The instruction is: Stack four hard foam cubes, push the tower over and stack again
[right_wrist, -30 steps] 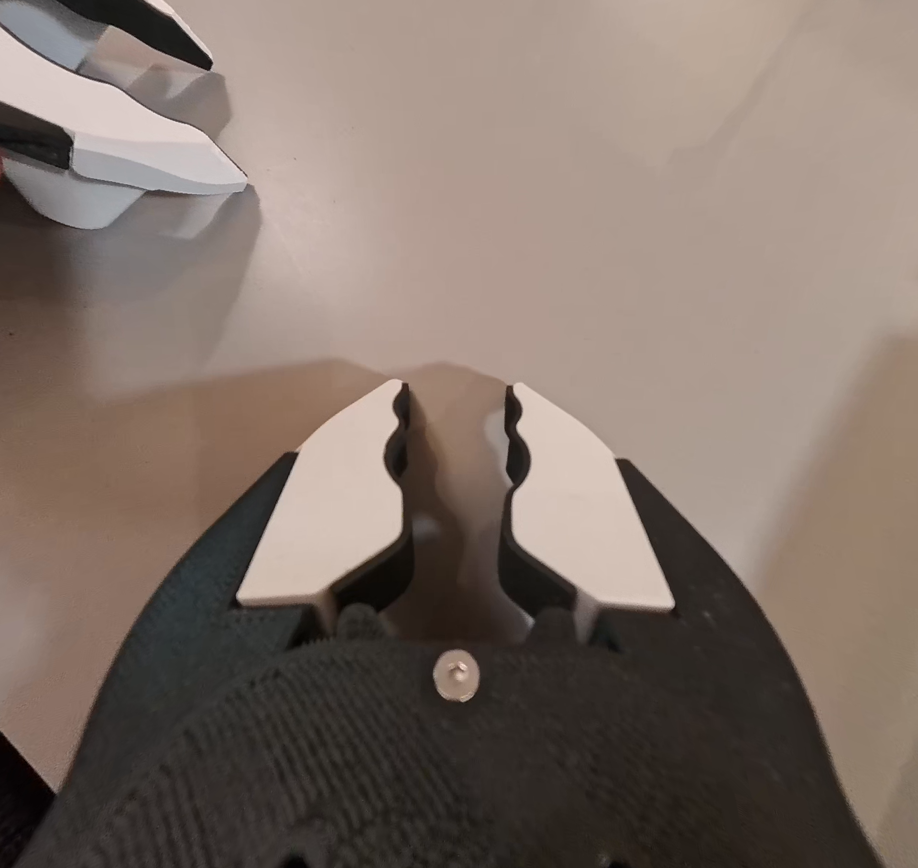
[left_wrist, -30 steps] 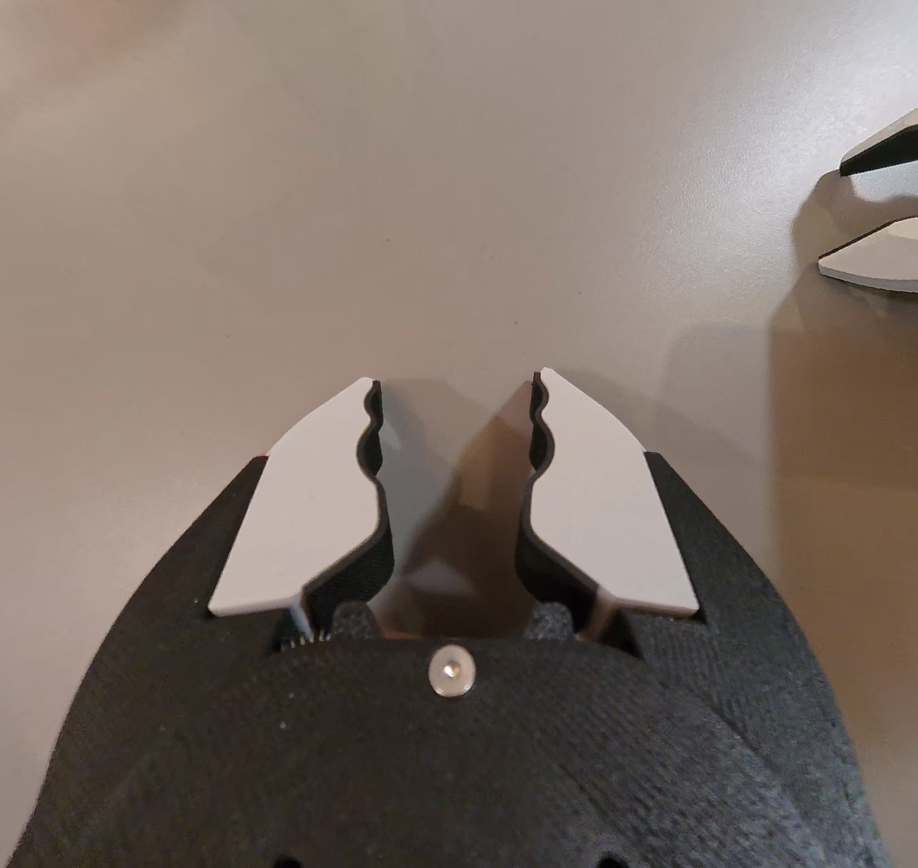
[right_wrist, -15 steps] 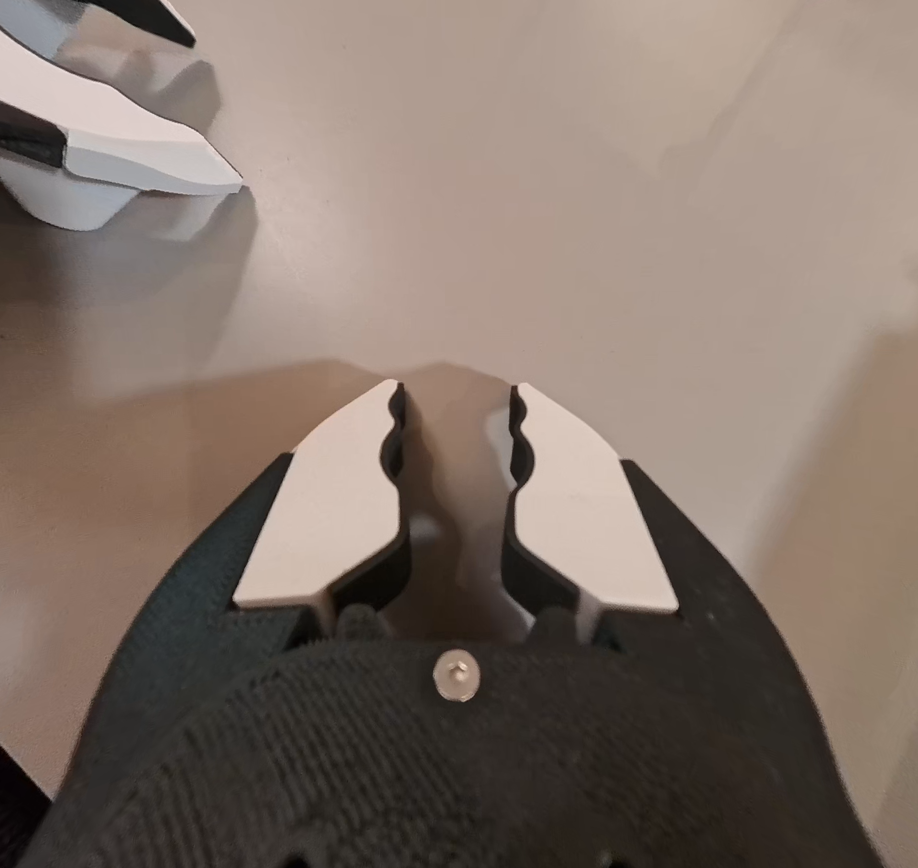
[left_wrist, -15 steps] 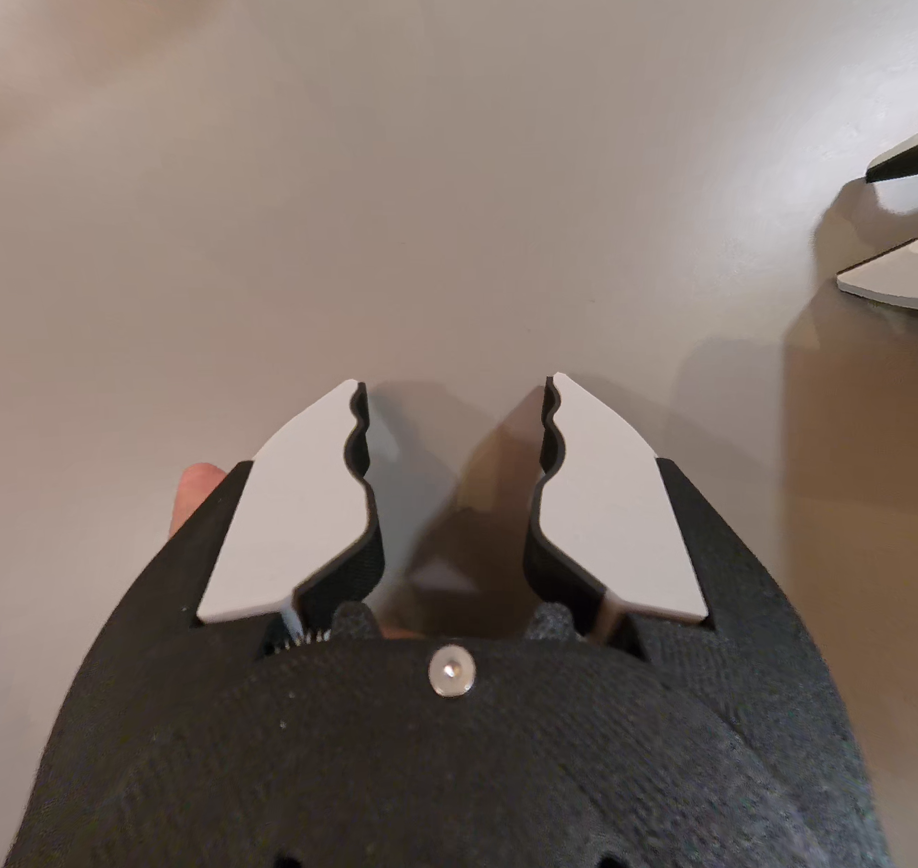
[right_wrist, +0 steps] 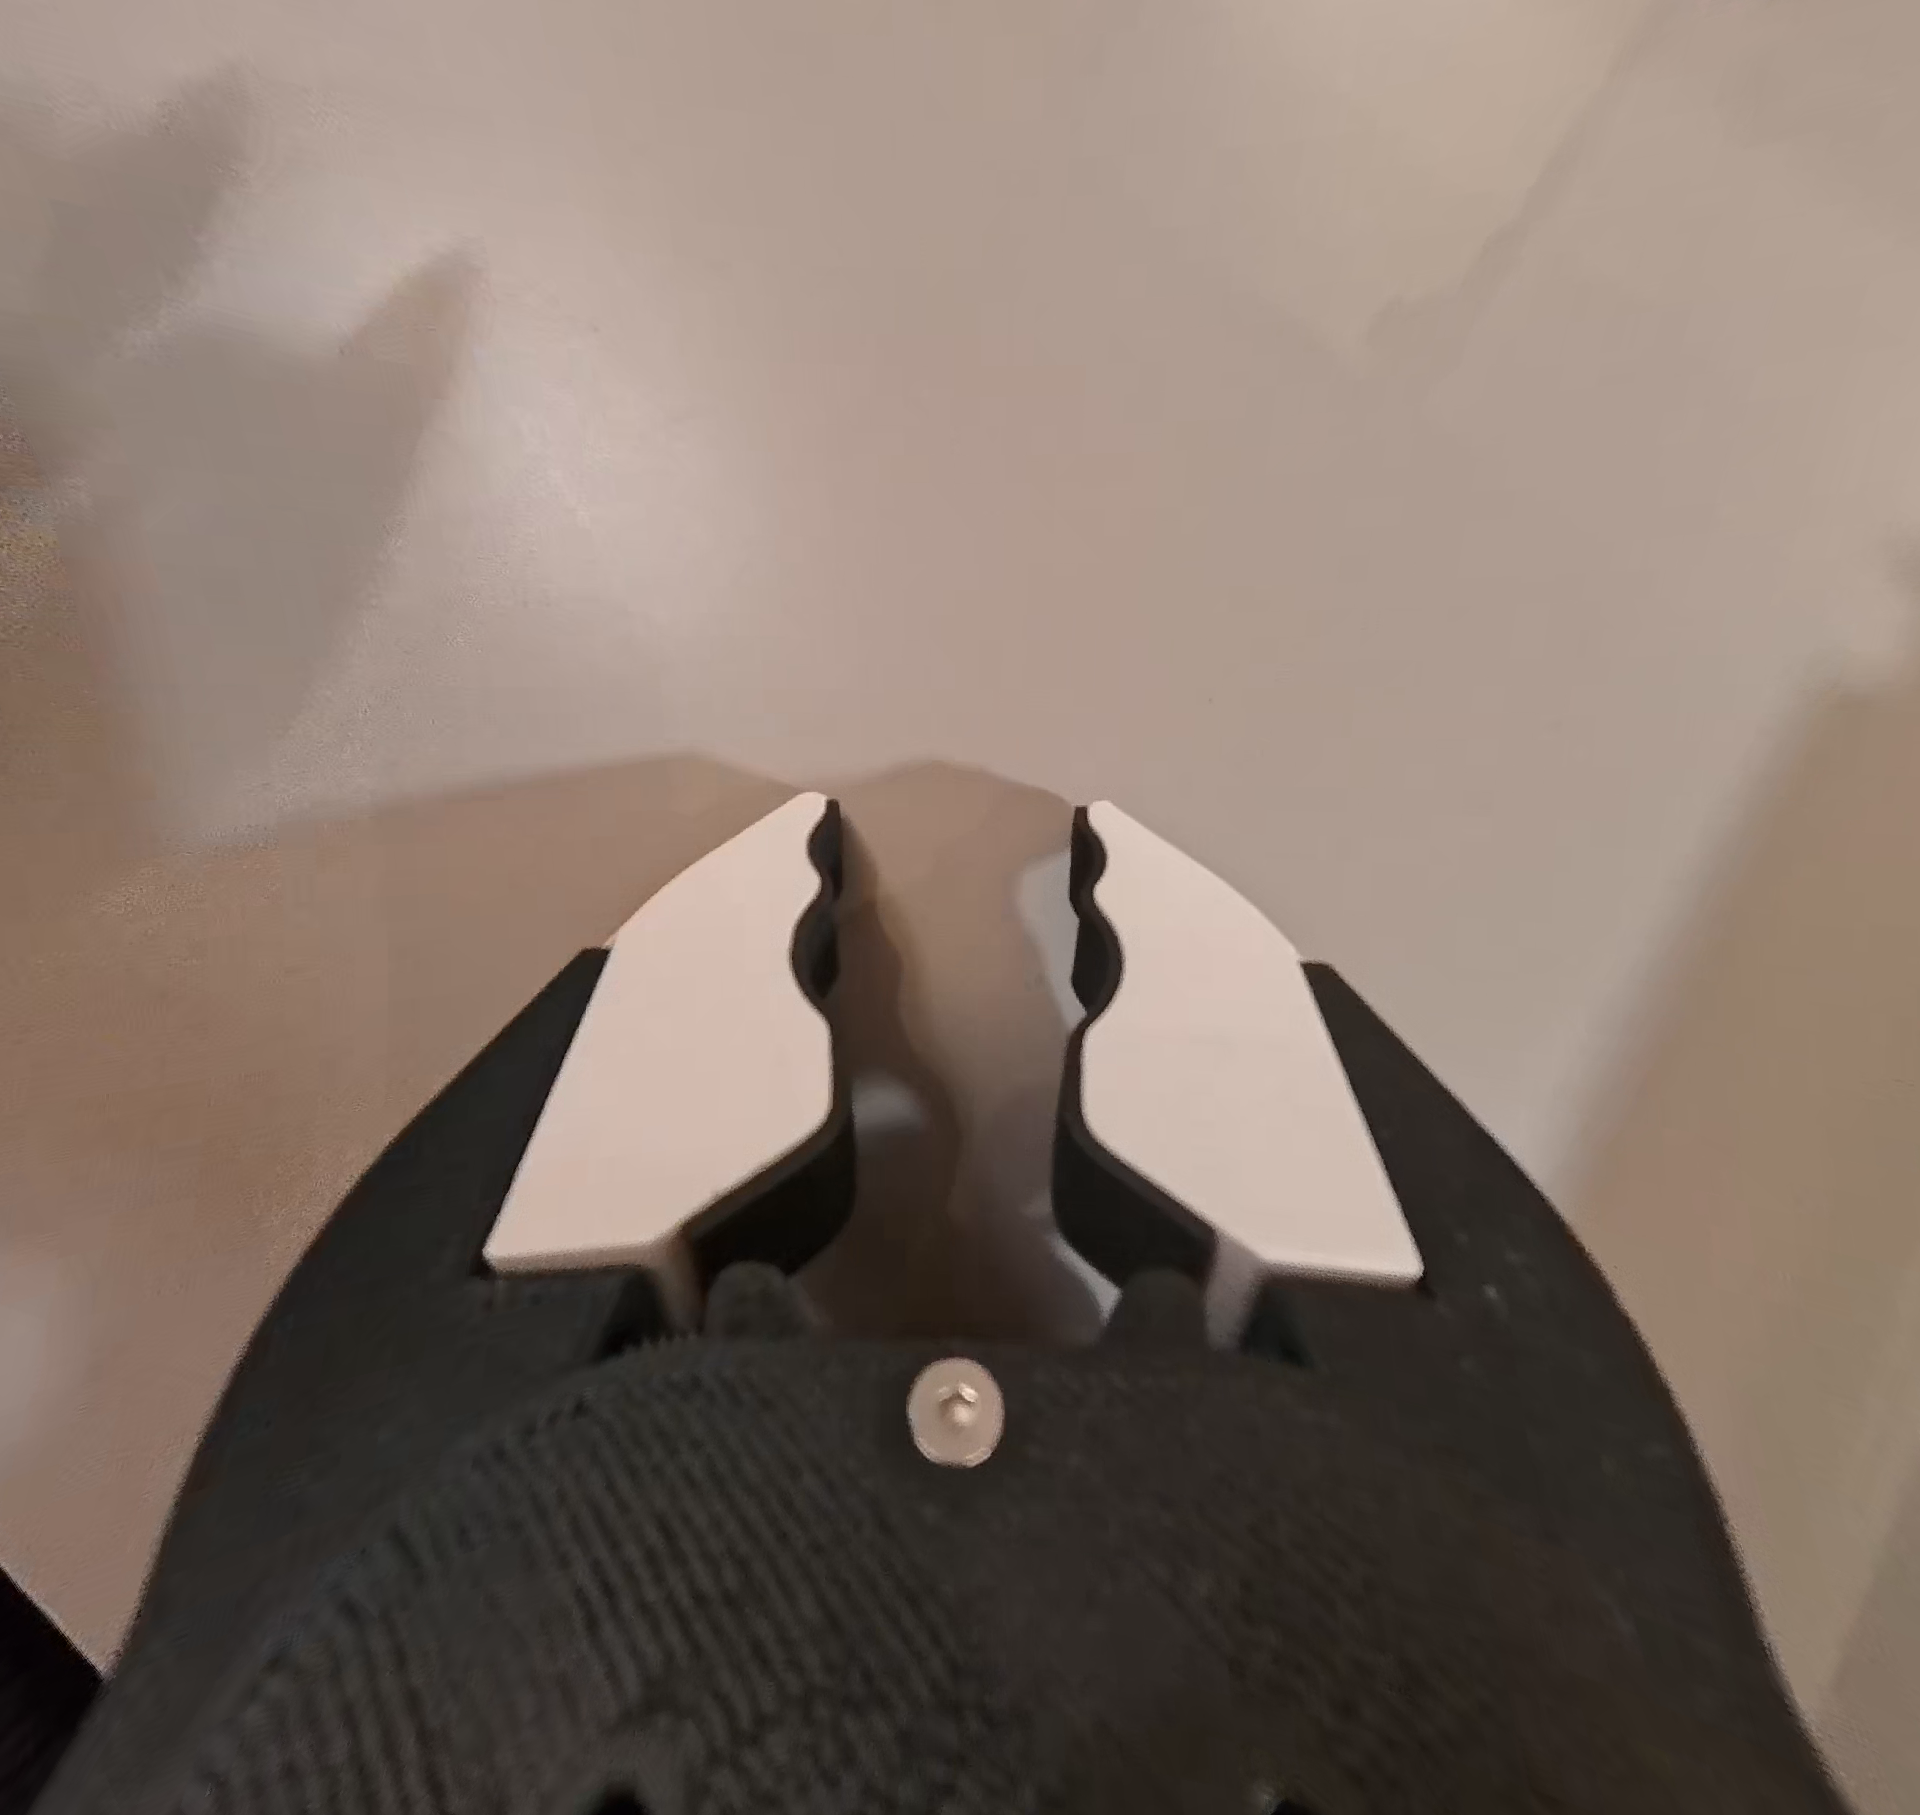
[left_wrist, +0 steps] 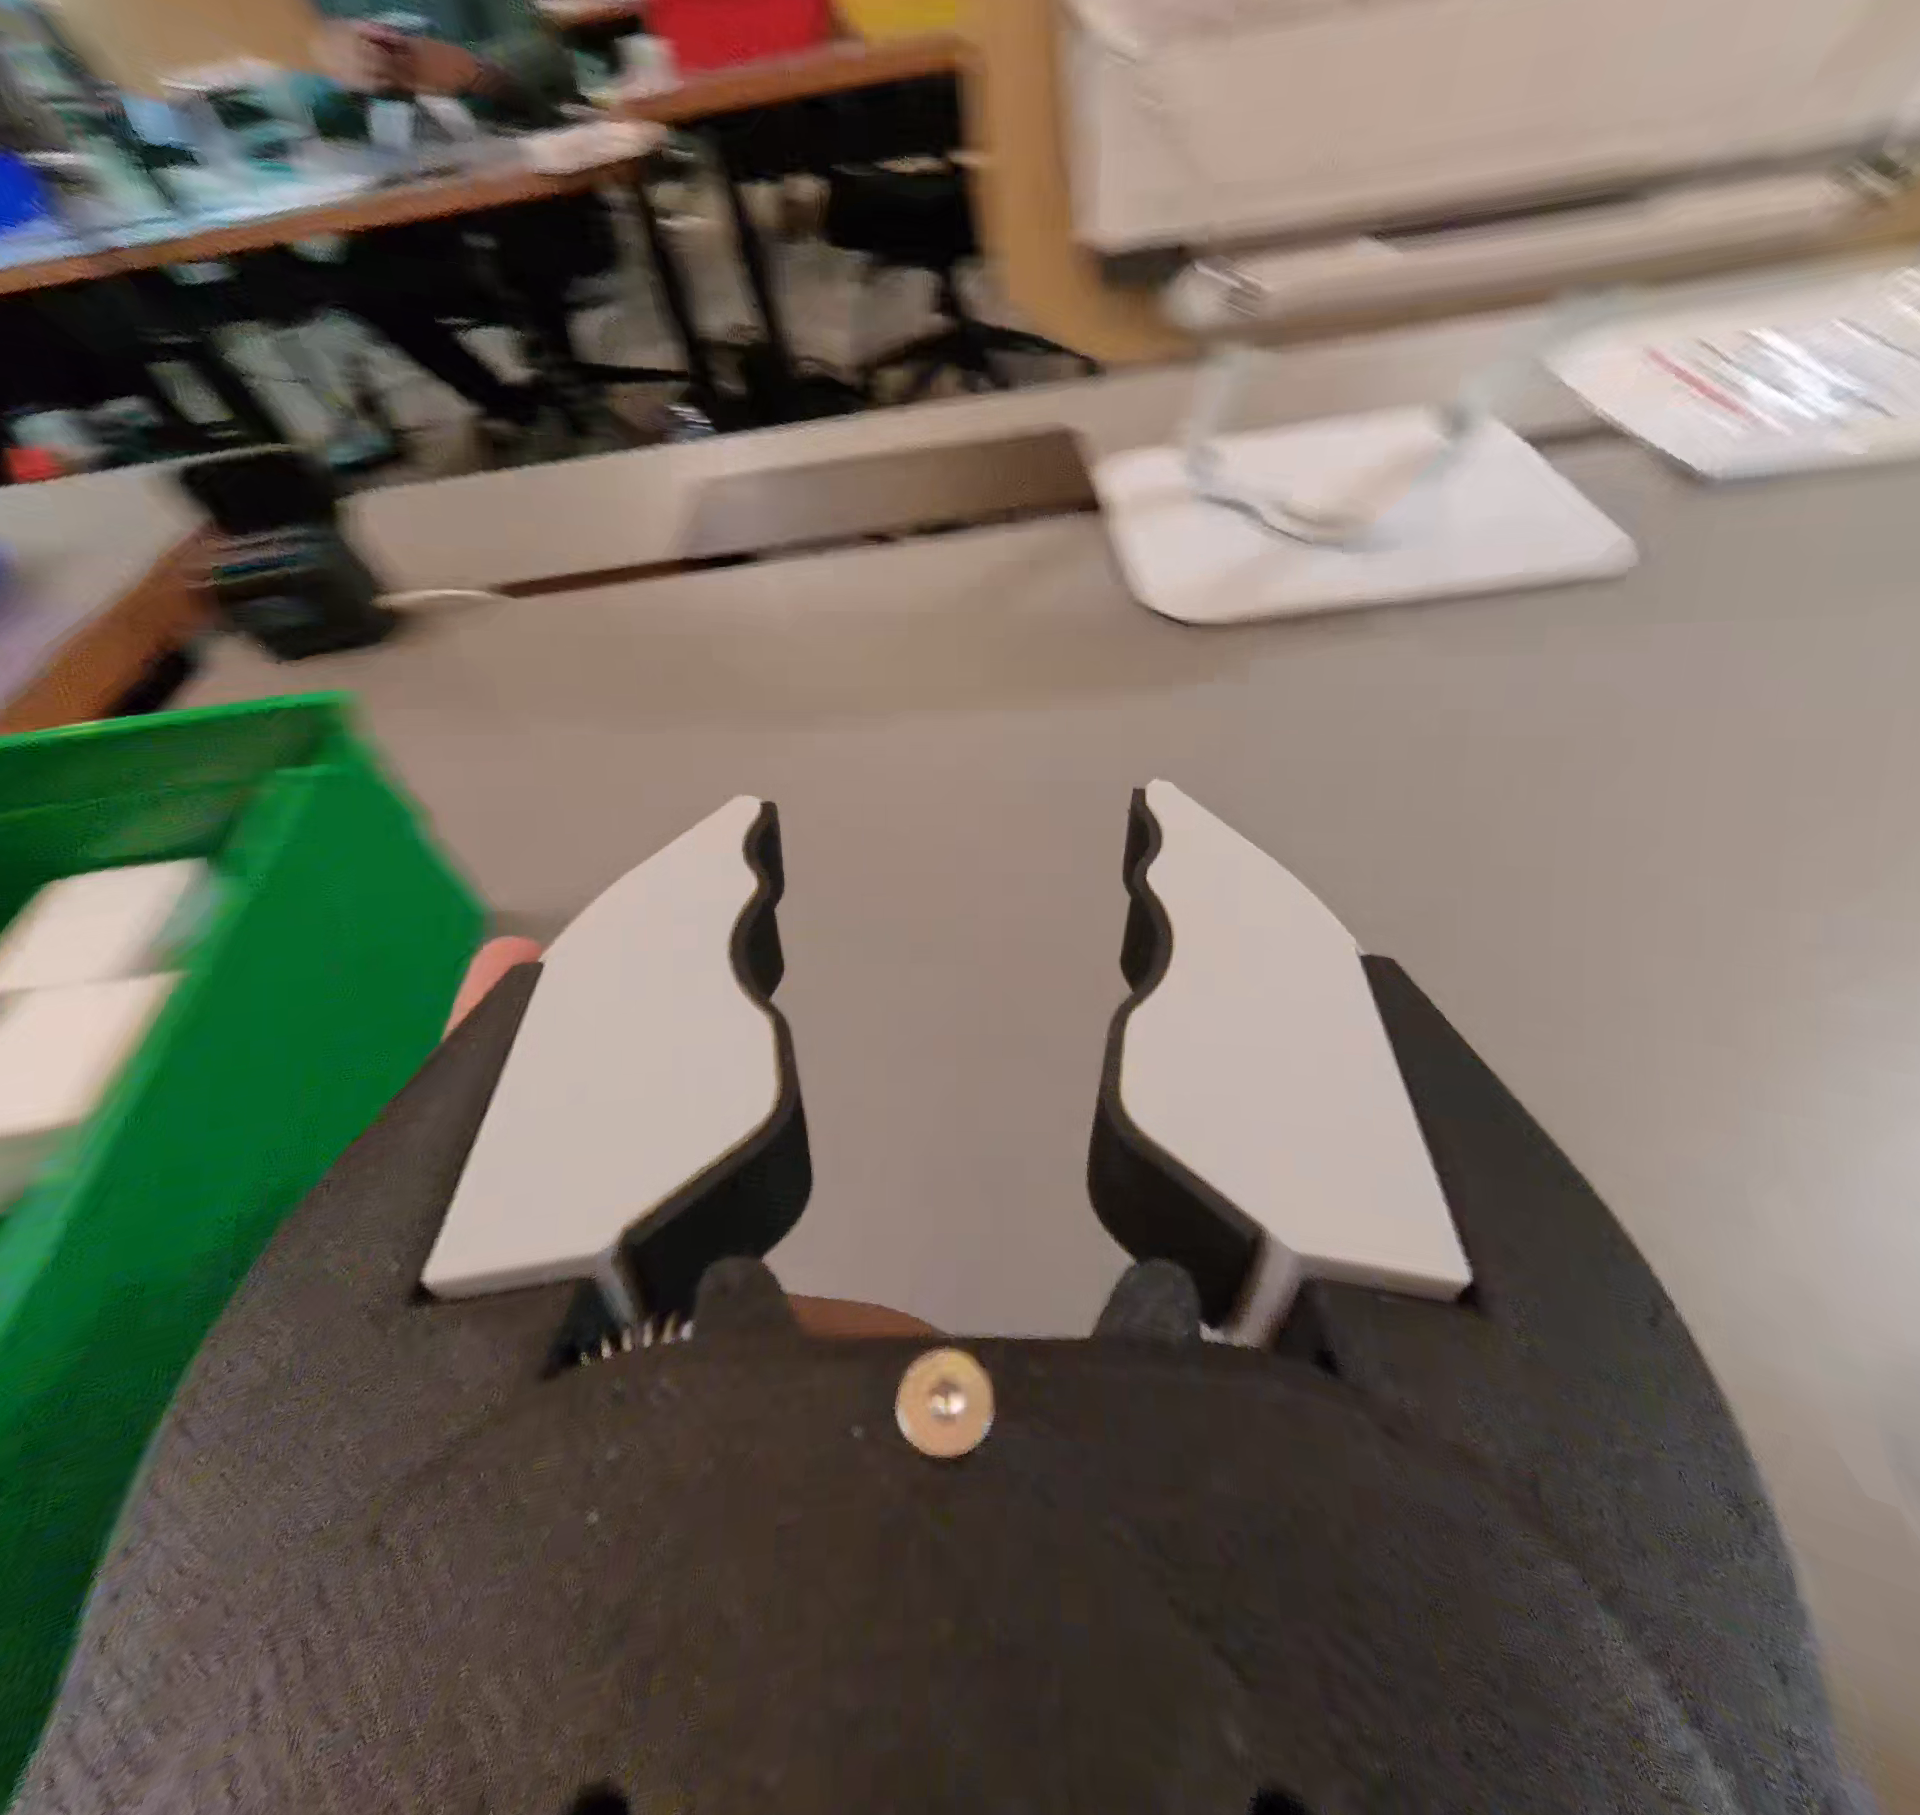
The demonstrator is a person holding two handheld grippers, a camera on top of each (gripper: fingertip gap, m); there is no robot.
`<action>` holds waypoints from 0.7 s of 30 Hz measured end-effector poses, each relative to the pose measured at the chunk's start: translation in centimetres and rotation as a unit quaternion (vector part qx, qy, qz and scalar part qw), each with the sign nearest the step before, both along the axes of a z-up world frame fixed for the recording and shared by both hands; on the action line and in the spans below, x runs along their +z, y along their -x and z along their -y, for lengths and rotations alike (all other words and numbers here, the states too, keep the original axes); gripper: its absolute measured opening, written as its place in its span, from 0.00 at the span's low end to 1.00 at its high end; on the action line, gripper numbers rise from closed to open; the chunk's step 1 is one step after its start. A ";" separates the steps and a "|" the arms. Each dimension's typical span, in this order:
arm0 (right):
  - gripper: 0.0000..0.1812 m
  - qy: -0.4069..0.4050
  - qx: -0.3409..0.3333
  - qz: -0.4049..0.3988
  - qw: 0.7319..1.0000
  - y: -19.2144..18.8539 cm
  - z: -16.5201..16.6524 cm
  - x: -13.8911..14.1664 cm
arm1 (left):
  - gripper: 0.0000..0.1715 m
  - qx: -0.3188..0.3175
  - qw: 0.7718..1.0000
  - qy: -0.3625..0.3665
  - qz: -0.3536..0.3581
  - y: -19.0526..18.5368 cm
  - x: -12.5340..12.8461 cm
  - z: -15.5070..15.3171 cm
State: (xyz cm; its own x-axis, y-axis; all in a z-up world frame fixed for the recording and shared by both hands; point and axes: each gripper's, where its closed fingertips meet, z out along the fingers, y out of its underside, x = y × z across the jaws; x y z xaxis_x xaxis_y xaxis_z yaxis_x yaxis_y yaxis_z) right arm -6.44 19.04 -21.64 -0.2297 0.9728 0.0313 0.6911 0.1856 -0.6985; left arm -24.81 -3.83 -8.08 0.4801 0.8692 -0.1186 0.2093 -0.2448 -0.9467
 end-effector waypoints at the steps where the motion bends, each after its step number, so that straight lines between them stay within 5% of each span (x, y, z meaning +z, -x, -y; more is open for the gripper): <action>1: 0.24 0.001 0.000 0.001 1.000 0.0 0.0 0.0 | 0.38 0.037 0.999 -0.012 -0.004 1.3 1.4 3.0; 6: 0.24 0.007 -0.001 0.003 1.000 0.0 0.0 0.0 | 0.43 0.216 0.975 -0.044 0.030 5.2 4.0 19.2; 10: 0.24 0.007 -0.001 0.003 1.000 0.0 0.0 0.0 | 0.42 0.309 0.948 -0.020 0.081 6.5 0.9 28.6; 15: 0.24 0.008 0.001 0.003 1.000 0.2 0.1 0.0 | 0.40 0.331 0.930 0.026 0.158 8.8 -4.5 32.5; 21: 0.24 0.009 0.001 0.003 1.000 0.3 0.2 0.0 | 0.40 0.337 0.912 0.070 0.221 10.0 -7.8 33.6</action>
State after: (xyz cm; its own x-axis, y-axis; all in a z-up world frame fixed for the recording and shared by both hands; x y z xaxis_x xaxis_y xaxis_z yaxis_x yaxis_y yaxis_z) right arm -6.74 18.89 -21.67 -0.2313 0.9728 0.0131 0.6949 0.1746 -0.6976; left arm -34.78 -37.47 -15.91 -0.1311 0.9758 -0.1751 0.7105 -0.0307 -0.7030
